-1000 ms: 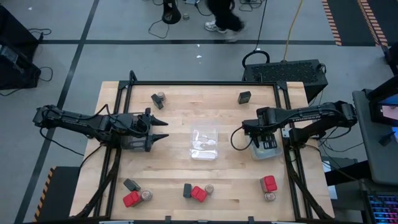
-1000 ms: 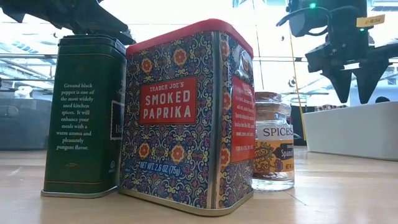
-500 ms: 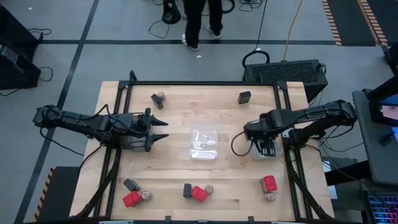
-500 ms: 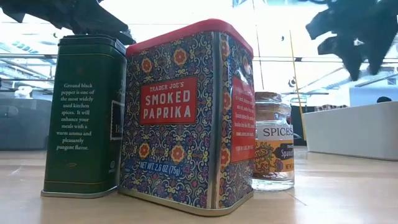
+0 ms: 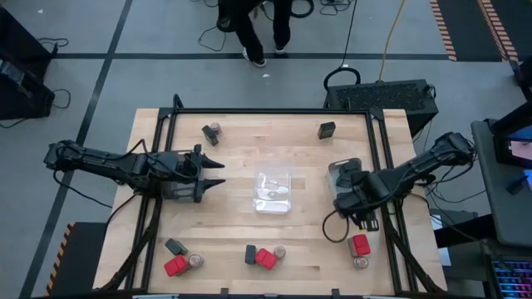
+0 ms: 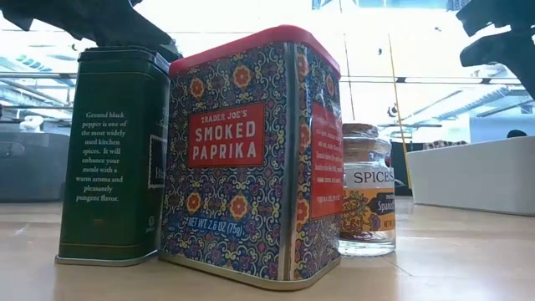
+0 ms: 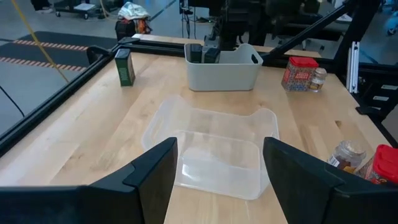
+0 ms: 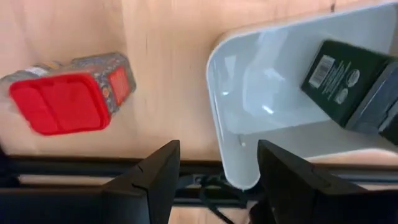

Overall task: Sort spices by type
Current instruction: Adjust the gray bin on the table

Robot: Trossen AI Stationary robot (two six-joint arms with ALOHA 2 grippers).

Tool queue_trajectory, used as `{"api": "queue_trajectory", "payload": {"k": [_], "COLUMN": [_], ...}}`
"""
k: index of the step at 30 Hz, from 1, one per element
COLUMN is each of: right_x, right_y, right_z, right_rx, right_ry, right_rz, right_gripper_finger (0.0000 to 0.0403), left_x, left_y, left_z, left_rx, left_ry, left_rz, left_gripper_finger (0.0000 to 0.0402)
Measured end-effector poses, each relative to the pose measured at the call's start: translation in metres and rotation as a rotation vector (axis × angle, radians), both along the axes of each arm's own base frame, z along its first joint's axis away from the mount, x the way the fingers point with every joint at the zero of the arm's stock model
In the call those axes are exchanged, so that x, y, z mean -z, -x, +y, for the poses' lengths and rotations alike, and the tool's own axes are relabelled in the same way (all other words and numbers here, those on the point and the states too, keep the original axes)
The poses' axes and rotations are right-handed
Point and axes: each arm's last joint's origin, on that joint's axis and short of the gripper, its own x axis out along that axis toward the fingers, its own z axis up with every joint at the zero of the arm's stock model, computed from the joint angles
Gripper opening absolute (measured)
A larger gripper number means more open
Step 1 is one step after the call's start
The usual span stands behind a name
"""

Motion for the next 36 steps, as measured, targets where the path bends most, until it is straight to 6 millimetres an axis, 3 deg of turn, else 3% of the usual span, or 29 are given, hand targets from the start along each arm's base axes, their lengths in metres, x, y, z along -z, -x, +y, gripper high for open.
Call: {"api": "queue_trajectory", "payload": {"k": [8, 23, 36], "right_x": [0.037, 0.077, 0.084], "right_y": [-0.001, 0.014, 0.012], "right_z": [0.007, 0.0, 0.0], "right_rx": [-0.028, -0.016, 0.052], "right_ry": [0.015, 0.055, 0.042], "right_rz": [0.064, 0.127, 0.092], "right_gripper_finger": [0.0196, 0.0193, 0.0068], "left_x": [0.0, 0.0, 0.0], "left_y": [0.0, 0.0, 0.0], "left_z": [0.0, 0.0, 0.0], "left_rx": [0.0, -0.001, -0.004], "left_ry": [0.001, 0.001, 0.0], "left_rz": [0.001, 0.001, 0.001], "left_gripper_finger": [0.0241, 0.0241, 0.0241]}}
